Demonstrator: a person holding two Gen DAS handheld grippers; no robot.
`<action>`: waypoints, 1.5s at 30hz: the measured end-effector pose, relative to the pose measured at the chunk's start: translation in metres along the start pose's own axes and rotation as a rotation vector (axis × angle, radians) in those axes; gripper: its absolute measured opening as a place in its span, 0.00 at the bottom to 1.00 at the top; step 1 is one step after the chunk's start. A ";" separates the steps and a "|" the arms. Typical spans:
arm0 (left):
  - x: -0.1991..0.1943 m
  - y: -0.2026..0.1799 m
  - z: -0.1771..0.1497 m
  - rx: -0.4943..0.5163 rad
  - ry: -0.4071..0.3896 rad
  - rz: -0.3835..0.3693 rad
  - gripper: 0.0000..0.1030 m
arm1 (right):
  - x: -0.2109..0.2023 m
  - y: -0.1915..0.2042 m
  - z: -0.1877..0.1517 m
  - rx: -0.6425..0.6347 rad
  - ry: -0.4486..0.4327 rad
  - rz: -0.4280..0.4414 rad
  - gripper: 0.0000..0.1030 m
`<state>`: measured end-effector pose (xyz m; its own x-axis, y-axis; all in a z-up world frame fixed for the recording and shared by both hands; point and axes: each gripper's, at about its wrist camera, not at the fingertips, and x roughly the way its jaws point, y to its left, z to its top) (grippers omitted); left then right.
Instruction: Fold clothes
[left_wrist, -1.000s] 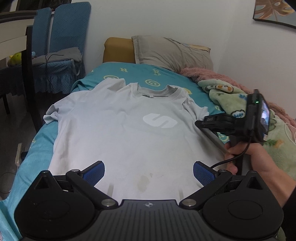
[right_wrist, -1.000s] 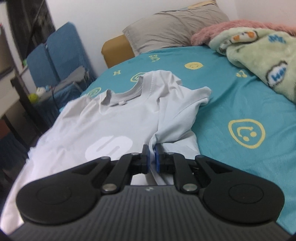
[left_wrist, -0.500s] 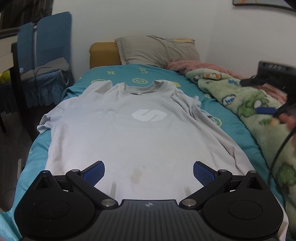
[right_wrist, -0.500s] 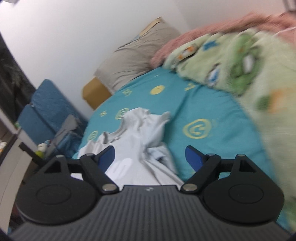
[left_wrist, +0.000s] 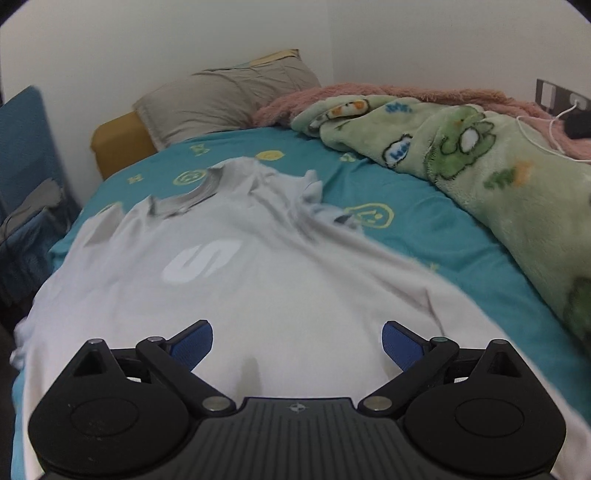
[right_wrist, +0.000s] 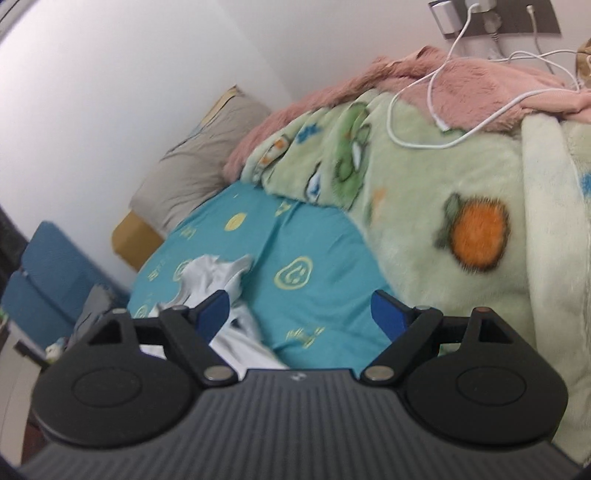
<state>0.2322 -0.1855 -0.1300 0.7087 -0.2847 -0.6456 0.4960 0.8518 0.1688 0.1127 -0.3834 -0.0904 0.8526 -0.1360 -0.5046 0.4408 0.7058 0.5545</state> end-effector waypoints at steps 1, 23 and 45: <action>0.014 -0.007 0.014 0.027 -0.003 0.004 0.91 | 0.004 -0.002 0.000 0.000 -0.002 -0.001 0.83; 0.125 0.009 0.074 0.237 0.171 0.033 0.03 | 0.063 -0.018 -0.001 -0.034 0.020 -0.079 0.83; 0.084 0.060 0.043 0.145 -0.053 -0.031 0.58 | 0.055 -0.009 -0.008 -0.060 0.021 -0.075 0.83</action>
<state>0.3434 -0.1768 -0.1423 0.7157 -0.3358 -0.6124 0.5826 0.7707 0.2582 0.1538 -0.3915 -0.1289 0.8116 -0.1762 -0.5570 0.4850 0.7348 0.4742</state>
